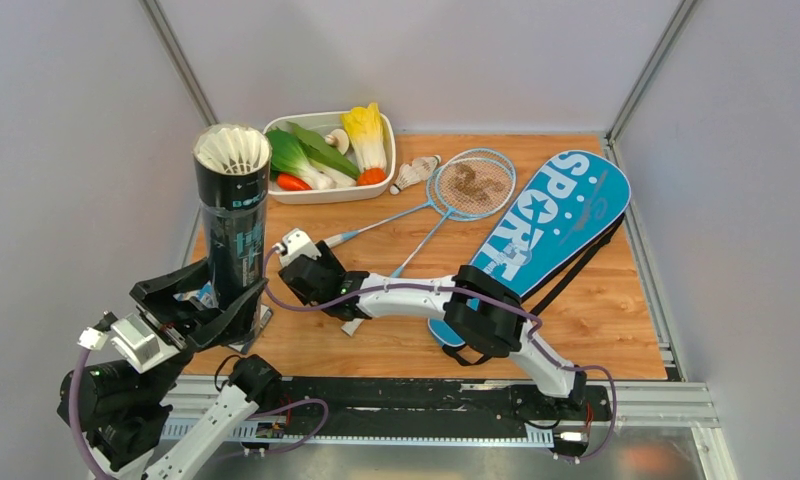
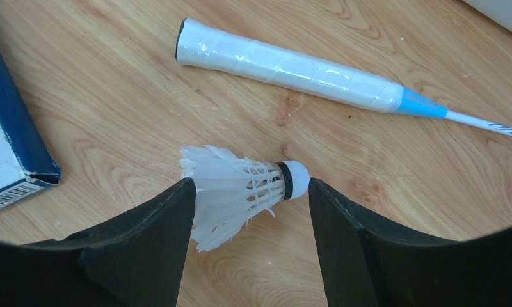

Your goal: Pack up the badminton gear

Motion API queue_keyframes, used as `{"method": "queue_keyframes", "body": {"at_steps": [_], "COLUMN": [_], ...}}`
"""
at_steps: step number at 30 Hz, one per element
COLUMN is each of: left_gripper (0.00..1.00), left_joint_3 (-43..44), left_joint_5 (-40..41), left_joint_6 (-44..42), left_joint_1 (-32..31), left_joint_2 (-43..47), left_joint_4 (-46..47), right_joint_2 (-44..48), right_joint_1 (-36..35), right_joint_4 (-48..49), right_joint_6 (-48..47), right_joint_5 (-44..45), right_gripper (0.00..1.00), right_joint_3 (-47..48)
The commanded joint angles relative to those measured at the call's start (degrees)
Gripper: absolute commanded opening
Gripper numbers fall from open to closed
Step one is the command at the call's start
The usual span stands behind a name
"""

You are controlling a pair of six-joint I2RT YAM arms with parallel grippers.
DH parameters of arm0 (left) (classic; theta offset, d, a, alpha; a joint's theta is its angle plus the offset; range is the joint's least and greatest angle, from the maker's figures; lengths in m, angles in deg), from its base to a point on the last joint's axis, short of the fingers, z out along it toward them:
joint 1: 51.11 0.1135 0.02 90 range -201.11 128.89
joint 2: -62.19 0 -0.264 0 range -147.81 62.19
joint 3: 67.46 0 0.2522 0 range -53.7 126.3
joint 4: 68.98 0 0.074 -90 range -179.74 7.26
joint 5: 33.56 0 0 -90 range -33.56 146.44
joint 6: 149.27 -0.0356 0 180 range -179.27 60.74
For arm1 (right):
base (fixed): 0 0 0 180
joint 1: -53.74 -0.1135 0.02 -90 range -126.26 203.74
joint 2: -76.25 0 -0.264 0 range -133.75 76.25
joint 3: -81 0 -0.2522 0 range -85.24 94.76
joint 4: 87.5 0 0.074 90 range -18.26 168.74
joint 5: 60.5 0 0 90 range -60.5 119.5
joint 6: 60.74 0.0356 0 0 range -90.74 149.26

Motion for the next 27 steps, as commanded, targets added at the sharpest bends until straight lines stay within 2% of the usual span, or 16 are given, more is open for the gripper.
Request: {"method": "queue_keyframes", "body": {"at_steps": [1, 9, 12, 14, 19, 24, 25, 27], "left_gripper": [0.27, 0.26, 0.26, 0.26, 0.26, 0.26, 0.26, 0.26], "left_joint_3": [0.18, 0.24, 0.07, -0.05, -0.14, -0.71, -1.04, -1.65], "left_joint_5": [0.31, 0.5, 0.67, 0.66, 1.31, 2.19, 2.28, 2.57], "left_joint_6": [1.14, 1.13, 1.07, 0.94, 0.44, -0.09, -0.31, -0.77], "left_joint_1": [-0.04, -0.07, -0.02, -0.02, -0.02, -0.09, -0.05, -0.07], "left_joint_2": [0.03, -0.08, -0.1, -0.06, 0.33, 0.88, 0.92, 0.99], "left_joint_4": [2.04, 1.67, 1.43, 1.07, -0.35, -1.6, -1.79, -2.44], "right_joint_2": [-0.95, -1.6, -1.84, -1.76, -0.49, 3.42, 4.97, 7.99], "right_joint_1": [-1.61, -2.06, -2.49, -2.45, -2.26, -0.16, 0.6, 2.38], "right_joint_4": [-0.3, -0.31, -0.34, -0.35, -0.34, -0.2, -0.18, 0.26], "right_joint_6": [-3.0, -3.02, -3.75, -3.76, -2.78, 1.56, 2.65, 4.58], "right_joint_5": [4.8, 5.44, 8.61, 9.98, 13.39, 11.64, 10.68, 8.64], "right_gripper": [0.68, 0.67, 0.61, 0.54, 0.26, 0.04, 0.0, 0.0], "right_joint_3": [2.6, 2.43, 2.72, 2.41, 0.42, -4.08, -5.36, -8.09]}}
